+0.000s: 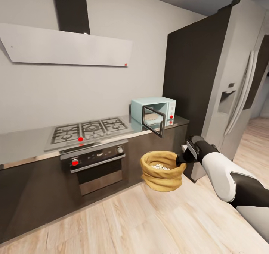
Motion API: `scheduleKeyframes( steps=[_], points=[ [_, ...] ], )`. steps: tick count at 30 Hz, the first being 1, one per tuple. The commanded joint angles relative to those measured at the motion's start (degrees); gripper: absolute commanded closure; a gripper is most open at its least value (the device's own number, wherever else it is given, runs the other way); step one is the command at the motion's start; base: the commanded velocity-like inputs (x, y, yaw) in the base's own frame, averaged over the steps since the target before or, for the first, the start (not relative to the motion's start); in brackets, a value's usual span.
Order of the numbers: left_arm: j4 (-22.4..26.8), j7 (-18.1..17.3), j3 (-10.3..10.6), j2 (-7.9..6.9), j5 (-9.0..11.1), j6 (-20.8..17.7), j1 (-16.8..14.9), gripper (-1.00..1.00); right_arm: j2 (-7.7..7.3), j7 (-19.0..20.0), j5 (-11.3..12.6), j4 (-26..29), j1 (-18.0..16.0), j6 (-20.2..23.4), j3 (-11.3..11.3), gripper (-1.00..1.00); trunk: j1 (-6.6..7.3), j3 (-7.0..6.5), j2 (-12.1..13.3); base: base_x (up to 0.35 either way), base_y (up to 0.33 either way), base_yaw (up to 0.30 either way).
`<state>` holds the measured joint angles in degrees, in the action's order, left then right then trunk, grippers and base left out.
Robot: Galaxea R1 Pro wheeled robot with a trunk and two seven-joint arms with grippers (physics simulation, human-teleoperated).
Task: In the kitchen, take the popcorn bag from the countertop, put it into the microwave, and heat it until the popcorn is cooked so the cooked popcorn ends up inside the bag.
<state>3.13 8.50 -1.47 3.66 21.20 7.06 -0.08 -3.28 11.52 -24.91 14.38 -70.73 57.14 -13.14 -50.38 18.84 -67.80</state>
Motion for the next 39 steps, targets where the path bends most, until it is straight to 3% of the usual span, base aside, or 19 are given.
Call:
scheduleKeyframes(
  steps=[1, 39],
  points=[
    [0.0, 0.1, -0.1, 0.02, 0.2, 0.2, 0.0, -1.0, 0.02, 0.4, -0.6, 0.1, -0.1, 0.2, -0.4, 1.0, 0.0, 0.04, 0.0, 0.0, 0.0, -0.287],
    [0.0, 0.2, -0.1, 0.03, 0.2, 0.2, 0.0, -1.0, -0.05, 0.5, -0.6, 0.0, -0.1, 0.3, -0.4, 1.0, 0.0, -0.96, 0.0, 0.0, 0.0, -0.293]
  ],
)
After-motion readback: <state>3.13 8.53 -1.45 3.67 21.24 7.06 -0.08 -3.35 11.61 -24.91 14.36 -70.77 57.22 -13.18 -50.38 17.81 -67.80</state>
